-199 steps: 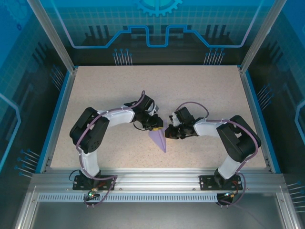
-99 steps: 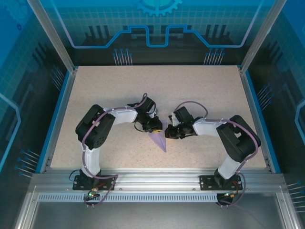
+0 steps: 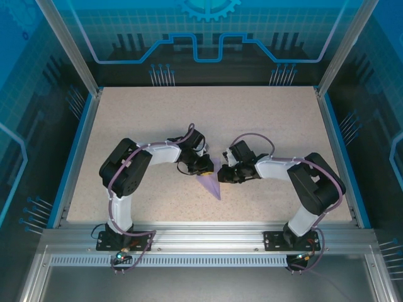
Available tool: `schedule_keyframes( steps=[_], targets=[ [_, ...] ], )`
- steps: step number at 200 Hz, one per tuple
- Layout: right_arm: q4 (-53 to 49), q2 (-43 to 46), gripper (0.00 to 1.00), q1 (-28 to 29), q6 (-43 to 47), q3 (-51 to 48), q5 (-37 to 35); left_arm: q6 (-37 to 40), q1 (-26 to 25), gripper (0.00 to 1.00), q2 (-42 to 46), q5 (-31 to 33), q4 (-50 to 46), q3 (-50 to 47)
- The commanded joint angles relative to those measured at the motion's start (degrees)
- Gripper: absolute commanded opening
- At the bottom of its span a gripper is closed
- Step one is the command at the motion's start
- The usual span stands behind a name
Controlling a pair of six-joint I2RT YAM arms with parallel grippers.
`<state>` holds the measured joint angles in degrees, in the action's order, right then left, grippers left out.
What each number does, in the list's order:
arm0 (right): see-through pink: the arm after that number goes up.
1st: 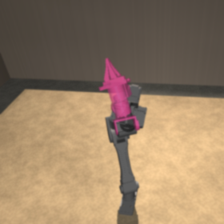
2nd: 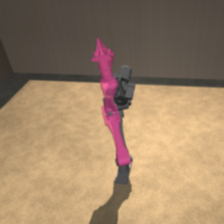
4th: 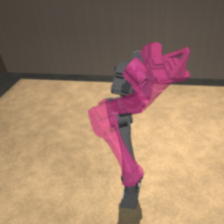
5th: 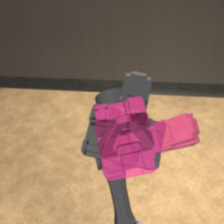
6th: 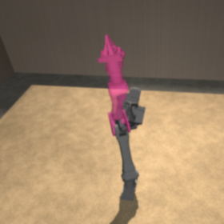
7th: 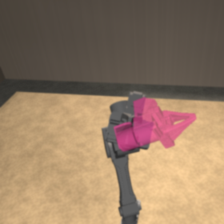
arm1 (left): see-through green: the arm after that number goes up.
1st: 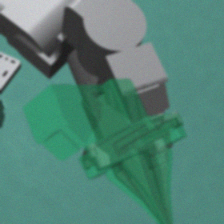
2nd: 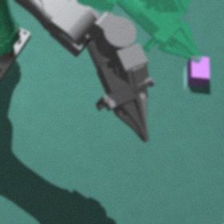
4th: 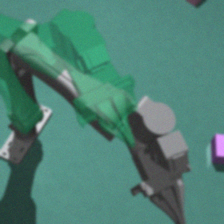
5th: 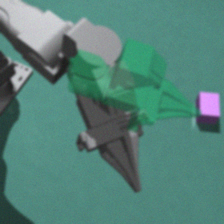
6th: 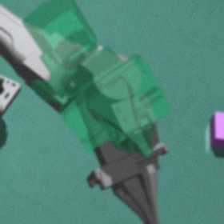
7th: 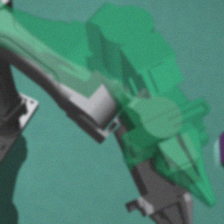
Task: Fold a paper plane with a square sheet of paper (fold left side to right side)
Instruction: Fourth fold the wing at the center of the table.
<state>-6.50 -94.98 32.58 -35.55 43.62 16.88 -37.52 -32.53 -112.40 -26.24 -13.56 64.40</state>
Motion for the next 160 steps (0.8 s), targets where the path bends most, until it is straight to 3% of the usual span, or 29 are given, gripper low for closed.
schedule_keyframes(
  steps=[1, 31, 55, 85, 160],
  targets=[
    [-4.66, 5.05, 0.24, -0.41, 1.01, 0.38, -2.38, -0.51, -0.41, 0.16, -1.11, 2.51, -2.59, -3.05],
    [-7.4, 10.56, 0.26, 0.0, 1.36, -0.34, -2.15, -0.72, -0.38, 0.16, -1.24, 2.2, -2.08, -3.19],
    [-4.93, 12.95, 0.24, 1.93, -0.42, -2.53, 3.9, -0.58, -0.45, 0.16, -1.24, 2.24, -2.15, -3.14],
    [1.77, 9.73, 0.19, 5.53, -5.93, -4.46, 10.61, -0.54, -0.45, 0.16, -1.16, 2.29, -2.13, -3.13],
    [-0.36, 3.31, 0.18, 9.09, -5.85, -1.34, 8.05, -0.47, -0.47, 0.15, -0.54, 2.35, -2.17, -3.41]
  ],
)
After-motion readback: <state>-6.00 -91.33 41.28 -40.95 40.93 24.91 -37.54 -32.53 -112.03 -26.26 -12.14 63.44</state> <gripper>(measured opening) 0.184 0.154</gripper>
